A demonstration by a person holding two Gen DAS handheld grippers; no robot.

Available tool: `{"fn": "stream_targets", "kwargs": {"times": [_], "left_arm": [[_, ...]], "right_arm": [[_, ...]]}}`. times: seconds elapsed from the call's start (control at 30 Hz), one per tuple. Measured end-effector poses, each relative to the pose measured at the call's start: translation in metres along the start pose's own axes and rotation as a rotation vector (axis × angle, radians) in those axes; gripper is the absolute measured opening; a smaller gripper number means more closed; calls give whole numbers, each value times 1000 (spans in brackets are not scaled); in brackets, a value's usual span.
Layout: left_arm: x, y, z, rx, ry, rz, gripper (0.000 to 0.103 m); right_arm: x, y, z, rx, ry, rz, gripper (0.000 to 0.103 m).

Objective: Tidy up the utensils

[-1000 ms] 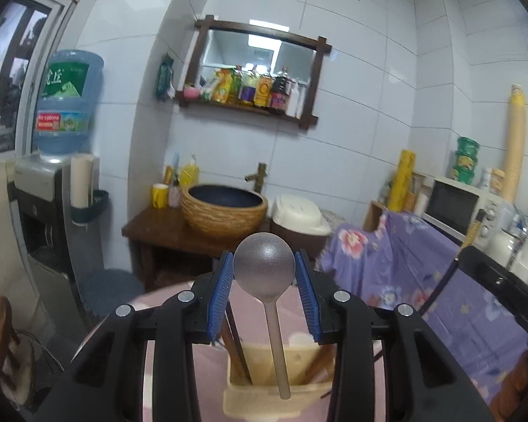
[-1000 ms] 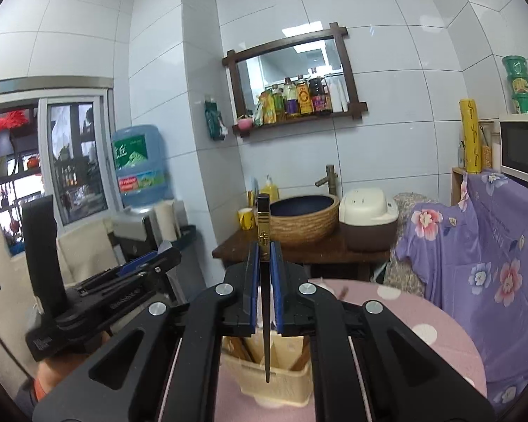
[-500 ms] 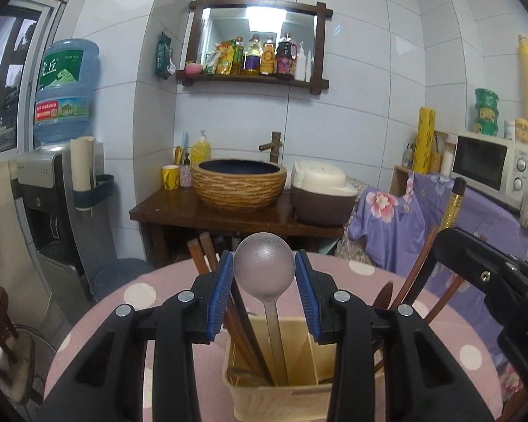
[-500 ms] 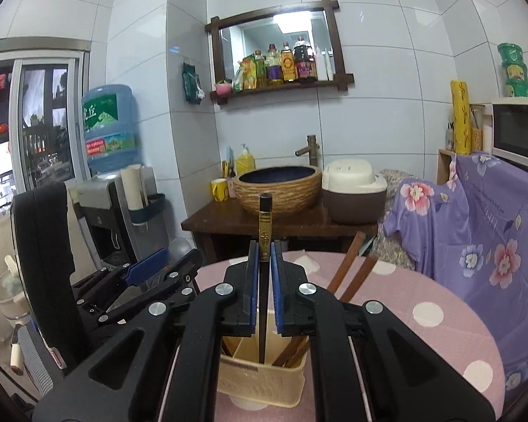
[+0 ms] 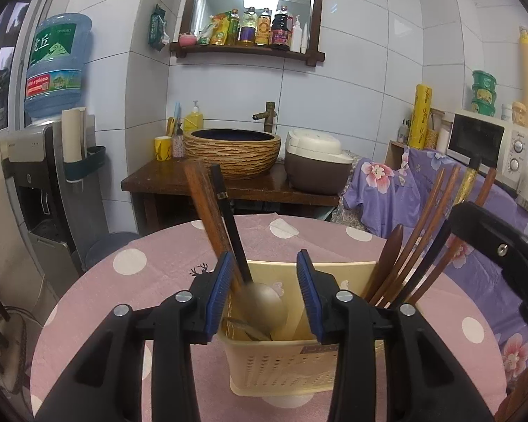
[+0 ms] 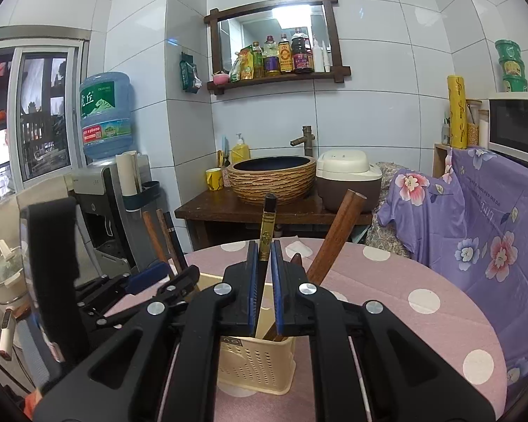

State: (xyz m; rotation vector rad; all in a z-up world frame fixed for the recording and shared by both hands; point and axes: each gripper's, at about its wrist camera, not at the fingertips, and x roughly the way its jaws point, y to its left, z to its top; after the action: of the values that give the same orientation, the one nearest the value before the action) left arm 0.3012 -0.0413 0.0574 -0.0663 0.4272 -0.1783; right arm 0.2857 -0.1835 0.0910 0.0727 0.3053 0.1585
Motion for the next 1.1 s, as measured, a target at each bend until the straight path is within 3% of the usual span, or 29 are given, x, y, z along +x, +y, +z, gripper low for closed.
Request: {"fn": "stream_targets", "kwargs": {"times": [0.13, 0.23, 0.3, 0.37, 0.47, 0.57, 0.73, 0.8, 0.97, 1.1], "left_arm": [[-29, 2, 2, -32, -54, -25, 63], [-53, 1, -7, -20, -94, 1, 79], [-67, 3, -15, -23, -98, -8, 90], [-83, 10, -28, -32, -91, -22, 98], [-106, 20, -51, -36, -65, -52, 98], [-127, 24, -75, -35, -34, -25, 98], [-175, 19, -128, -40, -116, 72, 98], [-189, 14, -144, -35, -129, 70, 98], [-218, 6, -171, -17, -108, 66, 98], [-242, 3, -178, 7, -165, 62, 98]], "right_arm": [[-13, 1, -1, -42, -33, 13, 12], [-29, -2, -5, -40, -58, 6, 35], [-44, -6, -13, -19, -66, -26, 56], [-62, -8, -26, -24, -57, -43, 61], [-88, -7, -51, -60, -39, -83, 88], [-117, -3, -93, -103, -9, -99, 92], [-157, 5, -153, -108, 32, -134, 96], [-175, 7, -172, -102, 37, -128, 97], [-213, 12, -192, -112, 24, -112, 97], [-235, 17, -195, -106, 5, -87, 97]]}}
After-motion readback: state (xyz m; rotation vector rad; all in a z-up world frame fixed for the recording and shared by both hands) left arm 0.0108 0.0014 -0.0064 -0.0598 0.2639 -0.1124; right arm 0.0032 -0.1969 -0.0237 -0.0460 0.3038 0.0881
